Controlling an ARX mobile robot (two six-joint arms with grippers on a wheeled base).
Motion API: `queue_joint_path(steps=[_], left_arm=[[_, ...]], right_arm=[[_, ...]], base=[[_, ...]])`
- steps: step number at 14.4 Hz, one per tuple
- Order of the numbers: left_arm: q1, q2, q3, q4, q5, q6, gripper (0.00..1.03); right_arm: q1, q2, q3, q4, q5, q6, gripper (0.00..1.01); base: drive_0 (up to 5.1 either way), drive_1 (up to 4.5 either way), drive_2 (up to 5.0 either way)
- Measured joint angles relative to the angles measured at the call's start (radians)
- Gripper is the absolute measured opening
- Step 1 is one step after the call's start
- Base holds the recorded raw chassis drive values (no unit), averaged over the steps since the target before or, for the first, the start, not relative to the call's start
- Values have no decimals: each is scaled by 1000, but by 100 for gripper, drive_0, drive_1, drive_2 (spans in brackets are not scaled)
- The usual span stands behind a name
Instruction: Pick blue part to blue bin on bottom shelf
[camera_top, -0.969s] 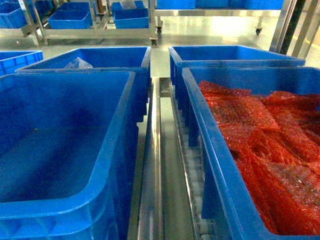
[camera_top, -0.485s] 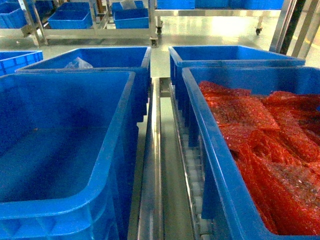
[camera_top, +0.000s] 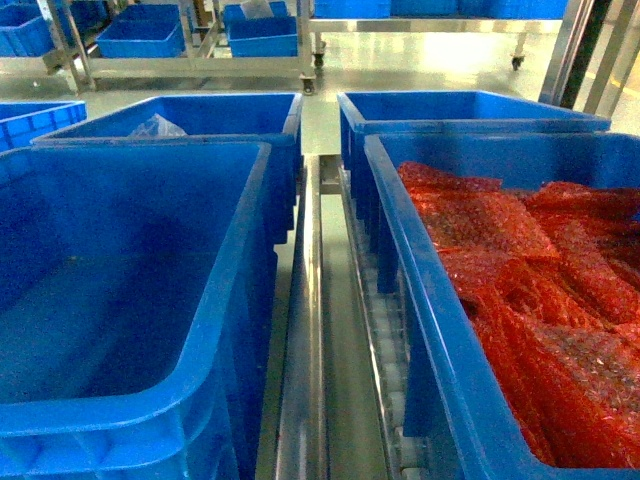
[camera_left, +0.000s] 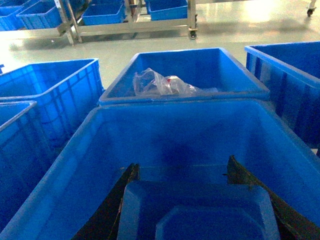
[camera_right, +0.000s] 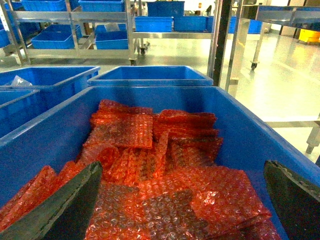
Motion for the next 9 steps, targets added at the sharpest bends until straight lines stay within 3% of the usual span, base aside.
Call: queue_joint_path(steps=[2,5,6,9], left_arm=[[-10,159,100,37,-10,-18,43],[-11,177,109,42,5,-22,43],[-7,158,108,35,29,-26,52],[-5,132,104,35,38,-33,93]], right_arm=[[0,0,0,0,0,0,98],[0,0,0,0,0,0,98],[0,0,0,0,0,0,98],[0,0,0,0,0,0,98]], base=[[0,0,0],[0,0,0],[0,0,0],[0,0,0]])
